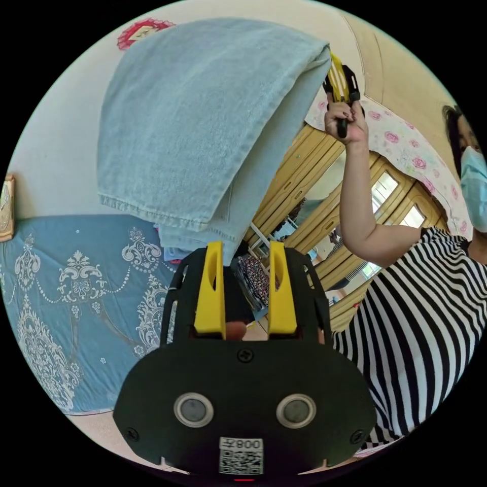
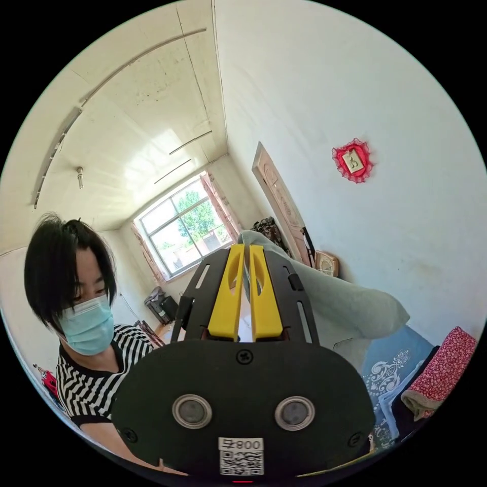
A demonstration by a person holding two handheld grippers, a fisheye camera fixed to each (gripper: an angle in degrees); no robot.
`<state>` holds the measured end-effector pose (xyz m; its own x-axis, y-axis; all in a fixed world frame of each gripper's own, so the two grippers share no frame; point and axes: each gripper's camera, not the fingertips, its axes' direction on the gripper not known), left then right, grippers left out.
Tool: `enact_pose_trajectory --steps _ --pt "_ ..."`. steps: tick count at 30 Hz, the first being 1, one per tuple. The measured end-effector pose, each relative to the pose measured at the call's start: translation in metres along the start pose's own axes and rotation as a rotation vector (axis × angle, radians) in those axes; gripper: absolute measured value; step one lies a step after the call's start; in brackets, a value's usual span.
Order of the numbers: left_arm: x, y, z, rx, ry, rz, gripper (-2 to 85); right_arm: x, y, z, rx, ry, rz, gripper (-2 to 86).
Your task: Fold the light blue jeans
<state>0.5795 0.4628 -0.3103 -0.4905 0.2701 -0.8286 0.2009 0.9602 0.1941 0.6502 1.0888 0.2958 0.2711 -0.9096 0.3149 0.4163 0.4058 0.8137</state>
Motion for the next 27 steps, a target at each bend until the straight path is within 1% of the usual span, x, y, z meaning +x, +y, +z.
enact_pose_trajectory --steps 5,9,10,12,14,15,16,18,22,27 --pt "0.093 -0.039 0.054 -0.015 -0.061 0.023 16.1 0.016 0.007 0.019 0.0 -0.028 -0.001 1.0" --pt "0.152 -0.065 0.087 -0.041 -0.115 0.025 17.6 0.032 0.012 0.029 -0.006 -0.031 0.018 1.0" --pt "0.169 -0.072 0.094 -0.041 -0.158 0.017 17.7 0.038 0.014 0.032 -0.009 -0.039 0.023 1.1" --pt "0.194 -0.08 0.103 -0.049 -0.221 0.009 17.0 0.047 0.017 0.037 -0.021 -0.051 0.029 1.1" --pt "0.222 -0.088 0.108 -0.06 -0.303 -0.016 12.4 0.059 0.02 0.043 -0.04 -0.057 0.023 1.1" --pt "0.227 -0.09 0.108 -0.067 -0.327 -0.026 10.7 0.063 0.02 0.044 -0.044 -0.059 0.023 1.1" --pt "0.238 -0.092 0.105 -0.066 -0.332 -0.033 7.2 0.071 0.021 0.046 -0.052 -0.066 0.021 1.1" --pt "0.251 -0.092 0.098 -0.065 -0.281 -0.041 4.2 0.085 0.02 0.046 -0.058 -0.074 0.026 1.1" --pt "0.277 -0.089 0.07 -0.052 -0.321 -0.123 2.6 0.124 0.017 0.05 -0.064 -0.07 0.057 1.3" --pt "0.298 -0.087 0.015 -0.044 -0.391 -0.202 2.0 0.183 0.009 0.059 -0.083 -0.003 0.124 1.3"
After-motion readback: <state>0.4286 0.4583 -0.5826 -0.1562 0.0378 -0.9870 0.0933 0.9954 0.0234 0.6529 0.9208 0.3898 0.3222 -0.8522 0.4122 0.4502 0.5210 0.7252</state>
